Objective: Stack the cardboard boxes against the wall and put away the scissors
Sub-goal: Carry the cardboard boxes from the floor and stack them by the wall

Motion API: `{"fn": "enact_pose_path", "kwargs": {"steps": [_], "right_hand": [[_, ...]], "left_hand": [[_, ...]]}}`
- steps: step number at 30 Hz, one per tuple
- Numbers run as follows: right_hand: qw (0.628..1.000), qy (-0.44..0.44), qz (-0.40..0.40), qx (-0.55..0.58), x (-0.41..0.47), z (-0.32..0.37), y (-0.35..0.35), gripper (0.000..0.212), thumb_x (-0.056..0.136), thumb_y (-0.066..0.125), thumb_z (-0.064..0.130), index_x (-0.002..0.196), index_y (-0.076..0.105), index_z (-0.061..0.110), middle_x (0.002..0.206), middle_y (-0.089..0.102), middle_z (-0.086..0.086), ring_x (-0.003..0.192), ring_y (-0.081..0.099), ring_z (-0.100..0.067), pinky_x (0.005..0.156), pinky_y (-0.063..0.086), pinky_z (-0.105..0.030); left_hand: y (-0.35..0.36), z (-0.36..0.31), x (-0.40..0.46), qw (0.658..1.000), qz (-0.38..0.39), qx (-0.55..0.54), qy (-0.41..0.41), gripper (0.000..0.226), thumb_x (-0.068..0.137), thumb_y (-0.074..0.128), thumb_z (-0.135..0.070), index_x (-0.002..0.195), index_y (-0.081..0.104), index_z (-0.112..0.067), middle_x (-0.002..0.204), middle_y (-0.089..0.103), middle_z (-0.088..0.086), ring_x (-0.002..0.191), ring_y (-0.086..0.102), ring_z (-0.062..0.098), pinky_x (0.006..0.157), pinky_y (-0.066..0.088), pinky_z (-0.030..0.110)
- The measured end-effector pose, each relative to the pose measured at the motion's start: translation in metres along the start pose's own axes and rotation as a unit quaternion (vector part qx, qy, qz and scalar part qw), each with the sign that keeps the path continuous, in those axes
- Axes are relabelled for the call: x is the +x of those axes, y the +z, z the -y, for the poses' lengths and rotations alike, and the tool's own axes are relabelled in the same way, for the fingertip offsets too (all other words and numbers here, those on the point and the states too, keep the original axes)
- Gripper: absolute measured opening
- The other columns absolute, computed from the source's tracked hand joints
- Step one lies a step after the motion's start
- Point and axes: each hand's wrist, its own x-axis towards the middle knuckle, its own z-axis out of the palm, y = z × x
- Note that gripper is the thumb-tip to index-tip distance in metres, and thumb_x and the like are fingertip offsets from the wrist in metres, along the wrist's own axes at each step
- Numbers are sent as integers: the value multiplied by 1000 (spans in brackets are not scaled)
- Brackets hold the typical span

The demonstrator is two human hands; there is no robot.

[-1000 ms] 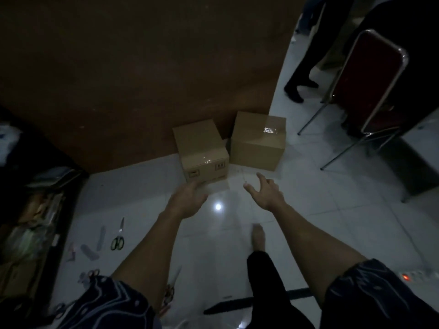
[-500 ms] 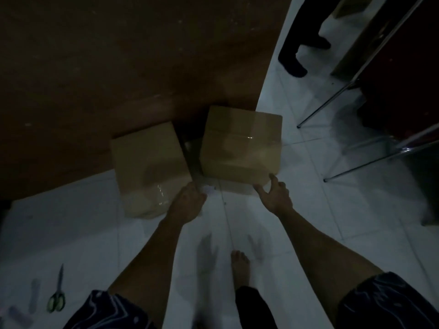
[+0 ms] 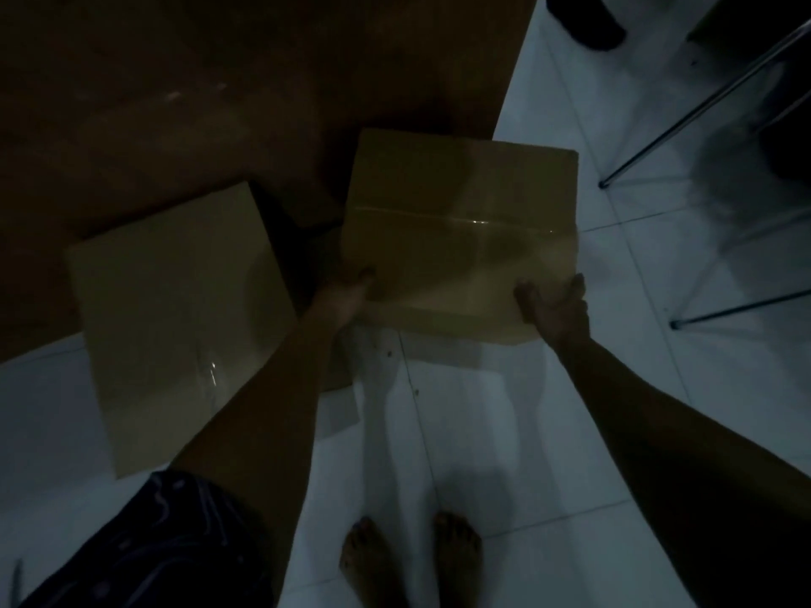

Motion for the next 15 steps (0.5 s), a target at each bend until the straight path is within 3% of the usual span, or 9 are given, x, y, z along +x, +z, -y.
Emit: {"fn": "enact_pose_path", "kwargs": {"steps": [8,11,15], "right_hand": [[989,53,-79,-116,-23,-11,-43,110,66,54,89,146,33,16,141,42,-20,125,47,-44,104,40,-57],[985,61,-76,-144,-54,-24,-66,107,66,57,88,144,36,17,138,48,-18,123,50,-41,101,40,-53],[974,59,-65,-208,-107,-43,-91,102,67,57,87,137,40,15,131,54,-19,118,54,-40,96,41,-49]], "left_hand": [[5,31,-32,997,-63,-52,4,85,78,66,-61,145,37,-18,148,39,11,130,44,33,106,41,41],[20,57,-71,993,-66,-95,-16,91,60,71,-71,129,40,-21,133,48,11,112,57,30,93,53,47],[44,96,-149,982,-40,-173,-65,71,82,71,-48,132,32,-15,118,54,4,104,60,25,92,54,45]]}}
